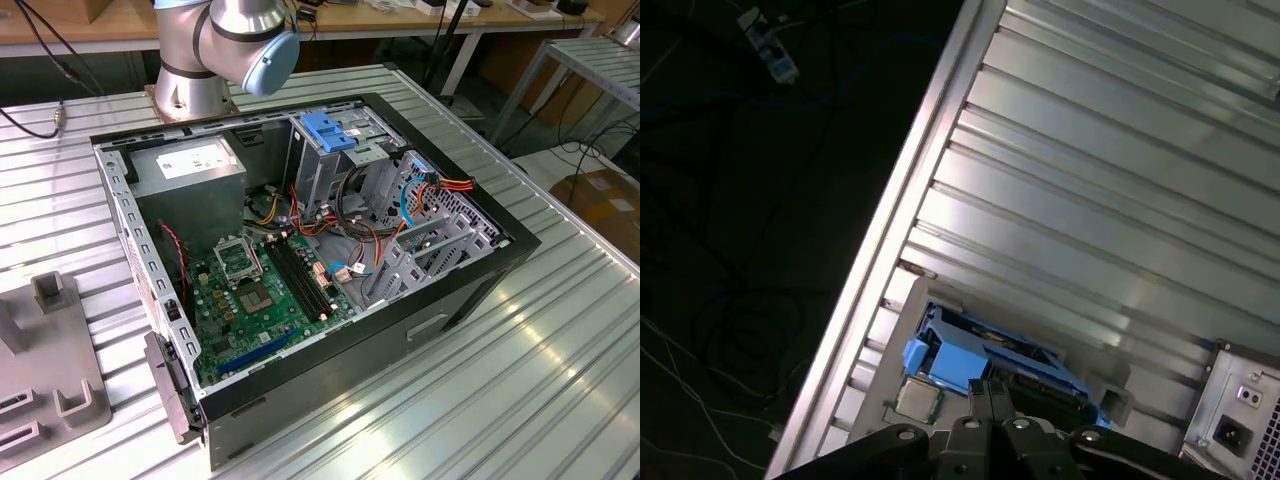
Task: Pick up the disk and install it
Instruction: 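Pick up the disk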
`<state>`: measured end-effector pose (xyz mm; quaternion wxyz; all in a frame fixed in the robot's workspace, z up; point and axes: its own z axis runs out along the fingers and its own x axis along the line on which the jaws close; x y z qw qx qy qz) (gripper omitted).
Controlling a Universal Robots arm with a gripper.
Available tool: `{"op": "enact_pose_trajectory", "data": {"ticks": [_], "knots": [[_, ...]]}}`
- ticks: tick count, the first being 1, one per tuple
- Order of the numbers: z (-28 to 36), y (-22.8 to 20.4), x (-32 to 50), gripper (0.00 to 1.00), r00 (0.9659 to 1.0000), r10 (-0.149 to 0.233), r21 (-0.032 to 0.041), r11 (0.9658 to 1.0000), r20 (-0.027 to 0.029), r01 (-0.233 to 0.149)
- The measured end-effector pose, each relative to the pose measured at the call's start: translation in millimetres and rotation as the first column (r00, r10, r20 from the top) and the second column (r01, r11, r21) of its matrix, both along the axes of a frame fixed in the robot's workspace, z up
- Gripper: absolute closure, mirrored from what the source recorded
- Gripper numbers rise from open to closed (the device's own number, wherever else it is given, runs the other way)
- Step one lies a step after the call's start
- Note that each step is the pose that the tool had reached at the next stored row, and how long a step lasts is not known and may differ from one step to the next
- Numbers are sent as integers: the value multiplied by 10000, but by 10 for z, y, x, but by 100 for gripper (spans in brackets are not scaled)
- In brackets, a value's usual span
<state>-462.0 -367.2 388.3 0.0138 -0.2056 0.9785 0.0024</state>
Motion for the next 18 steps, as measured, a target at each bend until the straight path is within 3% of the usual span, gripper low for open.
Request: {"op": "enact_pose_trajectory", "data": {"ticks": [2, 4, 5, 7, 11, 13, 14, 16, 18], "knots": [[-1, 0, 0, 90, 9989, 475, 0, 9989, 0, -475], [-2, 0, 0, 90, 9939, 1101, 0, 9939, 0, -1101], [-2, 0, 0, 90, 9892, 1463, 0, 9892, 0, -1463], [-2, 0, 0, 90, 9830, 1835, -1, 9830, -1, -1835], [-3, 0, 0, 90, 9646, 2636, 0, 9646, 0, -2636], [-3, 0, 0, 90, 9505, 3106, 0, 9505, 0, -3106], [-3, 0, 0, 90, 9455, 3256, -1, 9455, -1, -3256], [-4, 0, 0, 90, 9324, 3614, 0, 9324, 0, -3614], [-4, 0, 0, 90, 9090, 4167, -1, 9090, 0, -4167]]}}
